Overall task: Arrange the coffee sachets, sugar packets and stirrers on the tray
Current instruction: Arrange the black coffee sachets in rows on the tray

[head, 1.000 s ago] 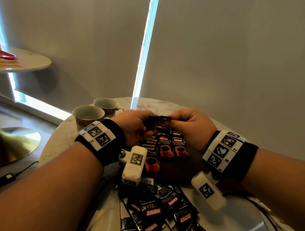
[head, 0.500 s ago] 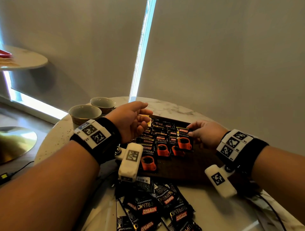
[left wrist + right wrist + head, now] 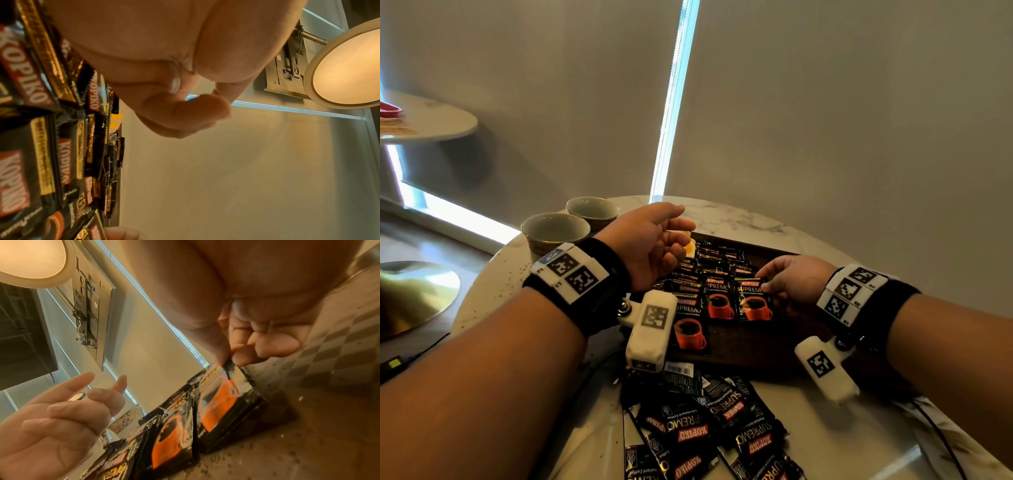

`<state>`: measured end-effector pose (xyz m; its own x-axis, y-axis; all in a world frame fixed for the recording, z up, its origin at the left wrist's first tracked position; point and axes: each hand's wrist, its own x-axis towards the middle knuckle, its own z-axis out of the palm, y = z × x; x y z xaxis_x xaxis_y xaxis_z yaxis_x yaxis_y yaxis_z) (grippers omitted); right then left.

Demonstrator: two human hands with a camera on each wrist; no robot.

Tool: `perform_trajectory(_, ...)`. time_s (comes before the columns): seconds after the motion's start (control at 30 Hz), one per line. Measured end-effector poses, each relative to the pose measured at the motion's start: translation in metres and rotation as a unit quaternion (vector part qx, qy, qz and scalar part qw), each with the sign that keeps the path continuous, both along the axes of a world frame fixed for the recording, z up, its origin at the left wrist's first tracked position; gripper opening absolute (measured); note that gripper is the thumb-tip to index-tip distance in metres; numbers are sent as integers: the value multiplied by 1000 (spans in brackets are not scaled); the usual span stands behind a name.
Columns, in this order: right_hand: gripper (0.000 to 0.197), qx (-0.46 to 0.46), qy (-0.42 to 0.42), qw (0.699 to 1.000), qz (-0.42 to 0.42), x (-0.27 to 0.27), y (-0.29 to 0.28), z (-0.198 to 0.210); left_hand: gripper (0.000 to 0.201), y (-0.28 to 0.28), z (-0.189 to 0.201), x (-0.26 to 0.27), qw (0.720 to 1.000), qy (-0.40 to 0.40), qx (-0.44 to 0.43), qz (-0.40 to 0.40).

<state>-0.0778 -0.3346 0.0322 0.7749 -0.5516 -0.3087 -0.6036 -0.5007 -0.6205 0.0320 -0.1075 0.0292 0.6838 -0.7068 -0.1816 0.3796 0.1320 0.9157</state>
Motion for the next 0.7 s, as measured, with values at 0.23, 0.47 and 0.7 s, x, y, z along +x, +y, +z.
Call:
perform_trajectory(0.23,25,15,5,1000,-2,2,-5,0,37,-1,-1,1,1000,-1,-5,1)
perform_trajectory(0.47,26,12,-51,999,-14,-1,-14,-6,34,1,-2,5,1000,6,-18,4)
perform_trajectory(0.7,7,-66,-150,979,123,-22,18,16,27,3,-1,11,997,30,-61,36)
